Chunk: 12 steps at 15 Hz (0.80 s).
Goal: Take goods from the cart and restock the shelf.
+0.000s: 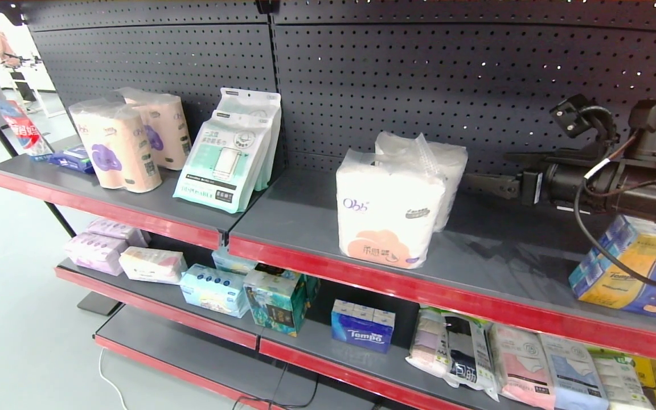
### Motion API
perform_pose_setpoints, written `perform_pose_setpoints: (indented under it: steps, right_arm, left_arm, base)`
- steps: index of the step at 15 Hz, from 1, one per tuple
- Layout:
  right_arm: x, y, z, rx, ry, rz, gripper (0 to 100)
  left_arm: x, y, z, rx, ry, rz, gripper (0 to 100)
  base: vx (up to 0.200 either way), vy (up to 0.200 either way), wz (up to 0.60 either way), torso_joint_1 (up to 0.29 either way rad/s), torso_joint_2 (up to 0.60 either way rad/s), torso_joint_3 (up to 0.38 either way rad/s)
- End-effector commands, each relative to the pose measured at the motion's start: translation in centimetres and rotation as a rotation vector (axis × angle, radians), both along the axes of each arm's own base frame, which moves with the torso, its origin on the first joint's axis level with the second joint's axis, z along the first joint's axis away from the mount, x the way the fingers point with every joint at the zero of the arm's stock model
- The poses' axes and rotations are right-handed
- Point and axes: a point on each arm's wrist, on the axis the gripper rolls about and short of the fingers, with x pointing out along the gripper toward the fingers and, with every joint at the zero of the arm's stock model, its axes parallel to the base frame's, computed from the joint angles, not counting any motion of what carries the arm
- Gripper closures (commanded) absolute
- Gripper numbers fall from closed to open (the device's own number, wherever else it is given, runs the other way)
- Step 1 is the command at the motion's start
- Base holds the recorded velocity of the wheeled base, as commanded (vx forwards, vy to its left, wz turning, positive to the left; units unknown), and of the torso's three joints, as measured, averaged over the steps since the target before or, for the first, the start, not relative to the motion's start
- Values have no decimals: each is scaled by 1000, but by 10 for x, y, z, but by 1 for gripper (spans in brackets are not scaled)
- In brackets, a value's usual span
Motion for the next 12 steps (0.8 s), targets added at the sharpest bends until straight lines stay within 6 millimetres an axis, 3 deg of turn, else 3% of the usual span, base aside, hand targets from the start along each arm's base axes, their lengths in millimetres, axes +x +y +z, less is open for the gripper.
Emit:
perform_pose_setpoints:
  steps: [1, 7, 12]
  right_arm:
    - [-14, -1, 3, 0, -6, 0, 0]
    - [-38, -3, -3, -7, 11, -2, 0]
    - [-93, 1, 1, 38, 9, 22, 0]
  left_arm:
    - [0, 0, 0, 0, 1, 0, 0]
    - [0, 0, 0, 0, 1, 0, 0]
    - [0, 0, 0, 0, 1, 0, 0]
  base:
    - [0, 0, 0, 0, 0, 0]
    - [0, 0, 0, 0, 0, 0]
    - [0, 0, 0, 0, 0, 0]
